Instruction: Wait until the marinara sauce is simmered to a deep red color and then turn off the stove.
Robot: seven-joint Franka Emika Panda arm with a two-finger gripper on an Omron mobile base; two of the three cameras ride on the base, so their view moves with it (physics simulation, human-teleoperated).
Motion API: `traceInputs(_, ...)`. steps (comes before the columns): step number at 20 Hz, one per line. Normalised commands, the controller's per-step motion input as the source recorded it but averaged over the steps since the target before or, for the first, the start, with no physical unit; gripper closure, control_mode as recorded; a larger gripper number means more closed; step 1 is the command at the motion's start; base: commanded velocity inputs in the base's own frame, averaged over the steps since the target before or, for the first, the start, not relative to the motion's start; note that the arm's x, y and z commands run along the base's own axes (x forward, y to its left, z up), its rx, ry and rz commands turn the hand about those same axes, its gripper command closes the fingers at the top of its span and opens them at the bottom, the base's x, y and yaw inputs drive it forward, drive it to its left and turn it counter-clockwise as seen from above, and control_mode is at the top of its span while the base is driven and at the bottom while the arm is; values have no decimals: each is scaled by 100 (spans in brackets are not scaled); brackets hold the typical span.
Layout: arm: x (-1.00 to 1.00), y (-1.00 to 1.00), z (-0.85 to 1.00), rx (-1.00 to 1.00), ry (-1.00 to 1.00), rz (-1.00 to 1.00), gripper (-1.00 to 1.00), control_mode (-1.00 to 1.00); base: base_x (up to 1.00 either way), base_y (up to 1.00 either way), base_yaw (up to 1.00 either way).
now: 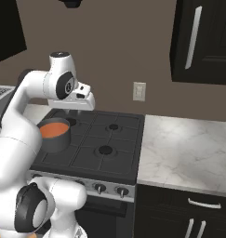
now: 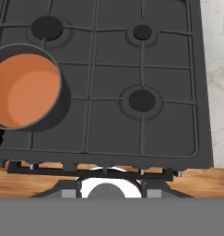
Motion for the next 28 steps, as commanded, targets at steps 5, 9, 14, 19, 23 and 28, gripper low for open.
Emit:
traceInputs(5,-46,-9,-19,0,-1,-1,-100,-100,0,0,0)
traceInputs(9,0,0,0,1,0,0,-100,-100,0,0,0)
traceInputs(14,0,0,0,0,0,0,-100,-100,0,0,0)
traceInputs(19,0,0,0,0,0,0,-100,-100,0,0,0)
traceInputs(23,0,0,0,0,0,0,-100,-100,0,0,0)
traceInputs(28,0,0,0,0,0,0,-100,-100,0,0,0)
